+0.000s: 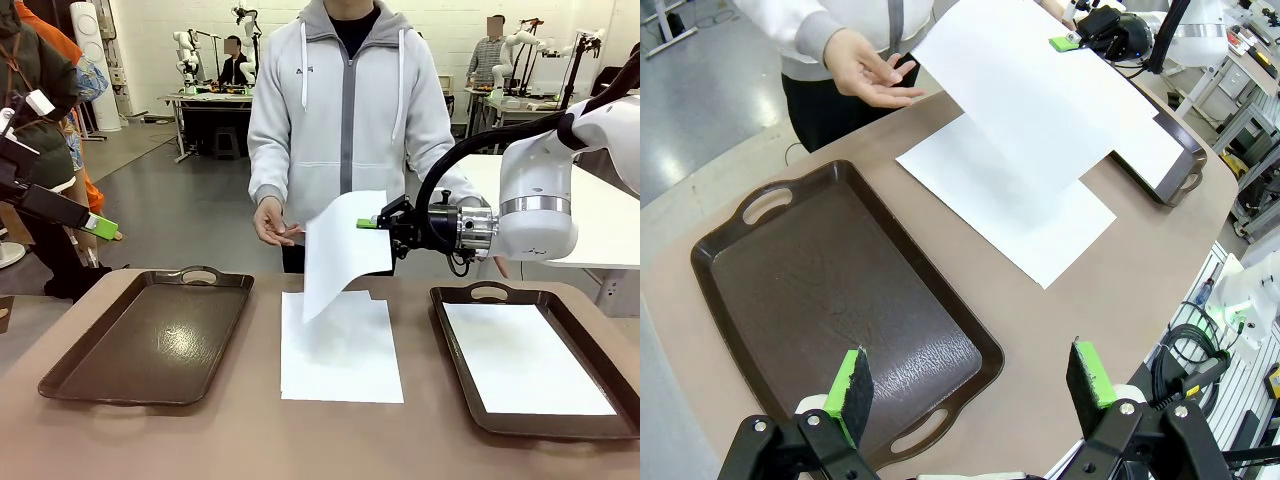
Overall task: Sort the A4 documents.
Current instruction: Receive the A4 Paper, then place the A4 Paper in the designated Handle tray.
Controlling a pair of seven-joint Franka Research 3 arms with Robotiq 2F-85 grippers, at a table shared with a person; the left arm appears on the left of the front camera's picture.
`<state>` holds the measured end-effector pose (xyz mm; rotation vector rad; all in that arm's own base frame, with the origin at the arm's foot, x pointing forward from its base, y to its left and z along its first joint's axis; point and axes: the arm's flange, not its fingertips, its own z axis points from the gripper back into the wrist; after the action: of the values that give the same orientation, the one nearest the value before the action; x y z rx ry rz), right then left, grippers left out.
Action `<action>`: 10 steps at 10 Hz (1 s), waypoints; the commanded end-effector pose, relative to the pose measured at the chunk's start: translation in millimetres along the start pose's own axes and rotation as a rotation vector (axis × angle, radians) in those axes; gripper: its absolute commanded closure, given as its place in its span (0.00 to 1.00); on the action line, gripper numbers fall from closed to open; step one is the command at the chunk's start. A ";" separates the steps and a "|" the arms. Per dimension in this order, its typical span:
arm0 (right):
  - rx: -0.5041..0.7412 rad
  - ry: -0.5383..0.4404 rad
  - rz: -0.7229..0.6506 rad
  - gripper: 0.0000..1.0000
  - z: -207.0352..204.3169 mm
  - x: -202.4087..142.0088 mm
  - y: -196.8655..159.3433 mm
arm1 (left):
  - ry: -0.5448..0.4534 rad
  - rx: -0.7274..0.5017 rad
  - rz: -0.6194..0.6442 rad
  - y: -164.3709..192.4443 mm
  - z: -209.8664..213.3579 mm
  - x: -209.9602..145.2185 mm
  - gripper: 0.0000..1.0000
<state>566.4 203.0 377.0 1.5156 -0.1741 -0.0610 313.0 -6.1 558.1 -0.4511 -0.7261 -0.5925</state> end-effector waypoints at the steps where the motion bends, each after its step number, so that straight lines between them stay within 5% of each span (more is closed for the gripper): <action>1: 0.001 -0.017 0.001 1.00 -1.0 0.6 0.0 | -0.005 -0.012 -0.005 1.0 0.0 -0.4 0.00; 10: 0.000 0.000 0.000 0.99 0.0 0.0 0.0 | -0.005 -0.012 -0.005 1.0 0.0 -0.4 0.00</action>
<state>566.4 203.0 377.0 1.5157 -0.1741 -0.0609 313.0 -6.1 558.1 -0.4511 -0.7261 -0.5925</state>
